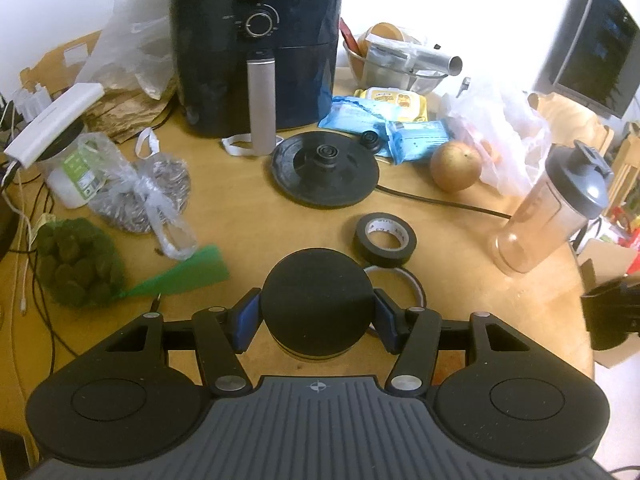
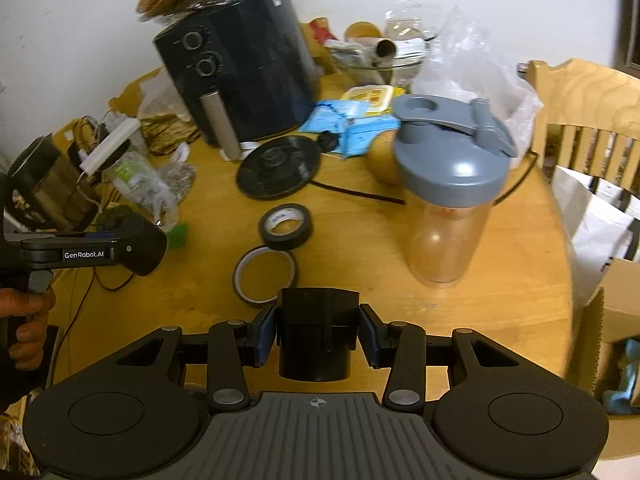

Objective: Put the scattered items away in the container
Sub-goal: 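Carry the black cap with the left tool while the right tool carries its cylinder to the box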

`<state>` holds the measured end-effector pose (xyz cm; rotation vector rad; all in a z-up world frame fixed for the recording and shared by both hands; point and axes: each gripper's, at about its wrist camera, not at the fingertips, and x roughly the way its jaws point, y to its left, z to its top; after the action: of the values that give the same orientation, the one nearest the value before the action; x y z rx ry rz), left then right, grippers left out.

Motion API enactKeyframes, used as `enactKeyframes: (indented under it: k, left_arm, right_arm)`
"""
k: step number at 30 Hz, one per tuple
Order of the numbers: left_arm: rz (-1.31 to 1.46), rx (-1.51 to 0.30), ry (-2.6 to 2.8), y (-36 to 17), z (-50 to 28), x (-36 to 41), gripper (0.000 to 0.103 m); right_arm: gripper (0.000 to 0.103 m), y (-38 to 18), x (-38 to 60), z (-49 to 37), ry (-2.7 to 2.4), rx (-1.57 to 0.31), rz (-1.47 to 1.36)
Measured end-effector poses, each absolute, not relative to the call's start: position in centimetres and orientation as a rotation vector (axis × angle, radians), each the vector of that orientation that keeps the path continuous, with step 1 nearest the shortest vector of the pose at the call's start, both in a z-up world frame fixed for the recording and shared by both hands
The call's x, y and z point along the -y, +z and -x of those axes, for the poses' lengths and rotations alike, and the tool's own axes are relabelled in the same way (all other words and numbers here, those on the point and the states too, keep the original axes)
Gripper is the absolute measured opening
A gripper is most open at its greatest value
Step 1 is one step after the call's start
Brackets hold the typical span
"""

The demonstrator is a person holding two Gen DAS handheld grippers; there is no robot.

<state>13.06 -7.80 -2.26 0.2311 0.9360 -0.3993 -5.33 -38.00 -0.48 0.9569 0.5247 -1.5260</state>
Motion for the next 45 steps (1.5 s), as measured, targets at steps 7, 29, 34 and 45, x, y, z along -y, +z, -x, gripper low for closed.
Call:
enactKeyframes:
  k: [7,29,34,45]
  left_arm:
    - [-0.204,-0.95,-0.384,-1.4,-10.9,6.8,0.057]
    - [-0.149,-1.027,-0.391,-1.1,-3.9,4.8,0.057]
    - [-0.137,-1.061,-0.393,-1.6,-2.3,4.5,0.057]
    - [-0.124,-1.139,-0.41,-3.1,0.9,4.7,0.057]
  right_arm:
    - [0.046,-0.4,38.1,4.1,-1.46,-0.528,-0.953]
    - [0.046,-1.6,36.1,-0.8,-1.285,-0.58,-0.972]
    - [0.046,-2.7,35.3,-1.6,-1.25,-0.607,-0.992]
    - [0.046,-4.5,33.6,-2.7,-1.209,-0.65,-1.034]
